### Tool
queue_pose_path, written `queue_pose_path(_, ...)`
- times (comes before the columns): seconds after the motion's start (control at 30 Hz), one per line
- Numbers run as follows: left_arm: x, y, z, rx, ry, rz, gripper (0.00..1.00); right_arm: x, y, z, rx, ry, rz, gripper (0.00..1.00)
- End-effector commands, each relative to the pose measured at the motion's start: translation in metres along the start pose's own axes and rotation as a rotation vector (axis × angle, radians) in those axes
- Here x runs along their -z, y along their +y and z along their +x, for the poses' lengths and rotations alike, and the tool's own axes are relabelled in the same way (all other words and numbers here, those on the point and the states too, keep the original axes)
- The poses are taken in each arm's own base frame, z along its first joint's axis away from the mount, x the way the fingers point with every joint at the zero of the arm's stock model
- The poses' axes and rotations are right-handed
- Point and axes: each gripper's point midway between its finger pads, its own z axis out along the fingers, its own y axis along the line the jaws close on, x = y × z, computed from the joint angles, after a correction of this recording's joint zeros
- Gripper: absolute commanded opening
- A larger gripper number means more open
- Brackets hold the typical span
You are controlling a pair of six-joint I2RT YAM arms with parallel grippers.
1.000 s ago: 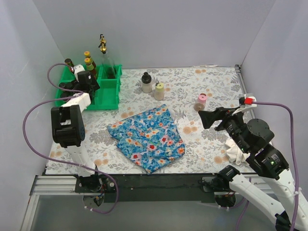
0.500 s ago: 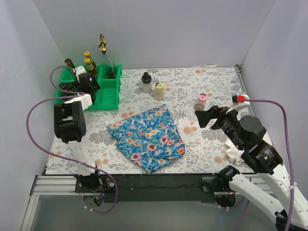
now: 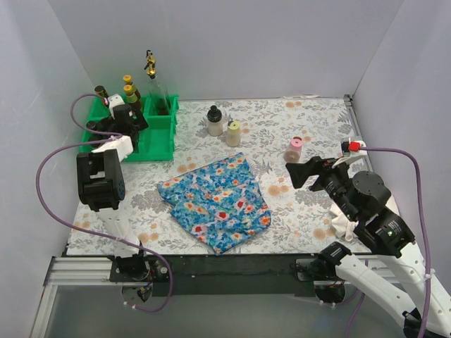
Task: Organize the condiment bottles
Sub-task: Place the bottle in the storage box, then pick up the bottle from the center of the board.
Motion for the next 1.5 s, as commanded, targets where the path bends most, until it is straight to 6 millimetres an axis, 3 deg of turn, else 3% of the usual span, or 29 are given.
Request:
queue_pose_path(0.0,0.040,-0.013,-0.069,0.086,-0.066,0.040,0.98,-0.003,-0.002,0.008,-0.022,0.020,0.011,0.97)
queue_pose_path(0.07,0.057,-0.017,-0.081,0.131,-0.065,0.069,0.98,-0.007,-0.006,0.019,-0.033,0.062,0.040,0.97)
queue_pose_path(0.1,0.065,-0.015,-0.071,0.138,-0.018,0.067,0.98,-0.008,-0.006,0.021,-0.035,0.076,0.043,0.97)
queue_pose_path(0.23,0.098,-0.025,-0.073,0.204,0.032,0.148,0.98,-0.006,-0.005,0.034,-0.048,0.163,0.047,0.96)
queue_pose_path(0.33,0.128,-0.047,-0.071,0.218,0.066,0.297,0.98,0.001,-0.001,0.034,-0.063,0.163,0.027,0.97)
queue_pose_path(0.47,0.162,-0.085,-0.065,0.148,0.083,0.450,0.98,0.011,-0.013,0.030,-0.058,0.131,0.072,0.98)
queue_pose_path(0.57,0.194,-0.137,-0.051,0.042,0.102,0.607,0.98,0.015,-0.017,0.026,-0.054,0.110,0.089,0.99)
queue_pose_path(0.7,0.217,-0.179,-0.044,-0.020,0.094,0.702,0.98,0.017,-0.013,0.027,-0.054,0.114,0.063,0.98)
queue_pose_path(0.83,0.210,-0.206,-0.036,-0.005,0.134,0.761,0.98,0.020,-0.010,0.028,-0.067,0.110,0.042,0.98)
queue_pose_path(0.87,0.200,-0.212,-0.021,-0.015,0.177,0.762,0.98,0.019,-0.011,0.032,-0.068,0.118,0.041,0.99)
queue_pose_path(0.93,0.193,-0.222,-0.020,-0.025,0.174,0.758,0.97,0.020,-0.010,0.031,-0.073,0.103,0.027,0.98)
queue_pose_path(0.97,0.187,-0.230,-0.007,-0.045,0.187,0.747,0.98,0.019,-0.010,0.033,-0.073,0.103,0.026,0.98)
queue_pose_path(1.07,0.179,-0.247,0.002,-0.077,0.164,0.717,0.98,0.017,-0.007,0.031,-0.074,0.094,0.014,0.99)
queue_pose_path(1.1,0.170,-0.253,0.016,-0.096,0.181,0.713,0.98,0.016,-0.006,0.030,-0.074,0.093,0.009,0.99)
queue_pose_path(1.17,0.171,-0.270,0.016,-0.142,0.148,0.729,0.98,0.016,-0.002,0.025,-0.073,0.080,-0.009,0.99)
queue_pose_path(1.2,0.164,-0.275,0.028,-0.167,0.158,0.728,0.98,0.016,-0.001,0.023,-0.071,0.073,-0.016,0.99)
queue_pose_path(1.23,0.161,-0.281,0.021,-0.177,0.127,0.714,0.98,0.016,0.000,0.021,-0.069,0.069,-0.018,0.99)
queue_pose_path(1.33,0.150,-0.291,0.033,-0.231,0.115,0.682,0.98,0.016,0.002,0.014,-0.058,0.048,-0.025,0.99)
queue_pose_path(1.47,0.136,-0.303,0.027,-0.245,0.082,0.668,0.98,0.014,0.001,0.015,-0.051,0.050,-0.022,0.99)
